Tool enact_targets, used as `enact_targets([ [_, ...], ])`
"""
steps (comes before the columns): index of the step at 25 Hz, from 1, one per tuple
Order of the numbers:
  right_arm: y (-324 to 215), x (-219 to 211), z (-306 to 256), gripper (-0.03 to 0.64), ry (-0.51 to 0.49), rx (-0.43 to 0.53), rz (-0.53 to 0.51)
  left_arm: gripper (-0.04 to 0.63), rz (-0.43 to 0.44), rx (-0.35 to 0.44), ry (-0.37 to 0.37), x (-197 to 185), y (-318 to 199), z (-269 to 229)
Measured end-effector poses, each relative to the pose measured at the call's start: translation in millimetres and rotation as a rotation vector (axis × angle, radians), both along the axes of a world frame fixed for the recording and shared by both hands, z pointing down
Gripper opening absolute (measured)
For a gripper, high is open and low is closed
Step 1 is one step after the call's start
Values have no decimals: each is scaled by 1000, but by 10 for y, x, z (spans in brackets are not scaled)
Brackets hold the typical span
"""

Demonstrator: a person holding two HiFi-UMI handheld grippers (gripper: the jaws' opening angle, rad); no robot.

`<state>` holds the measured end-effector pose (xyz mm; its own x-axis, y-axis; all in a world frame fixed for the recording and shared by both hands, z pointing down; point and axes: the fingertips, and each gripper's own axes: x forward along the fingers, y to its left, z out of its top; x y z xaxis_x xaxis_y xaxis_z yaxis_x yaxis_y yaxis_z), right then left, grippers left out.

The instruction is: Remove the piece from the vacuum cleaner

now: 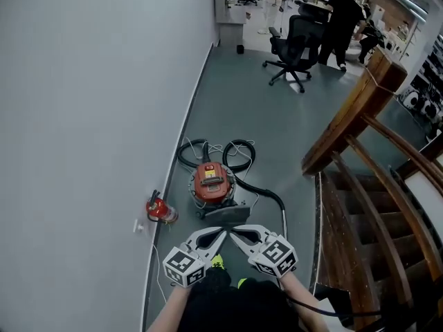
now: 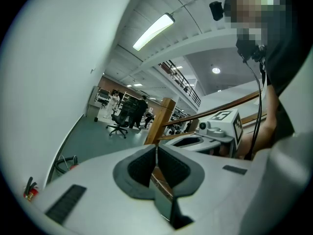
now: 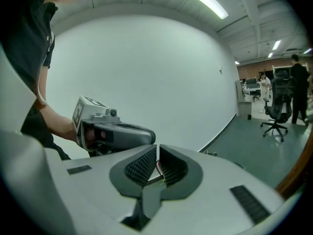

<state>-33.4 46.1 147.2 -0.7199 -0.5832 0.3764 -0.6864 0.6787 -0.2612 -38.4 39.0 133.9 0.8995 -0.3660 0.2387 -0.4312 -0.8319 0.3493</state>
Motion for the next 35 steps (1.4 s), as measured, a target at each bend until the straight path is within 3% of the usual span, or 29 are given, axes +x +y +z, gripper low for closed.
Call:
enact_targets([
  [17, -483, -42, 98, 15, 51, 0, 34, 8, 93, 42, -59, -116, -376, 137],
  [26, -586, 93, 443, 17, 87, -36, -60, 9, 21, -4, -84, -72, -528, 473],
  [35, -659, 413, 855, 42, 50, -99, -130, 11, -61, -56, -124, 321, -639, 893],
])
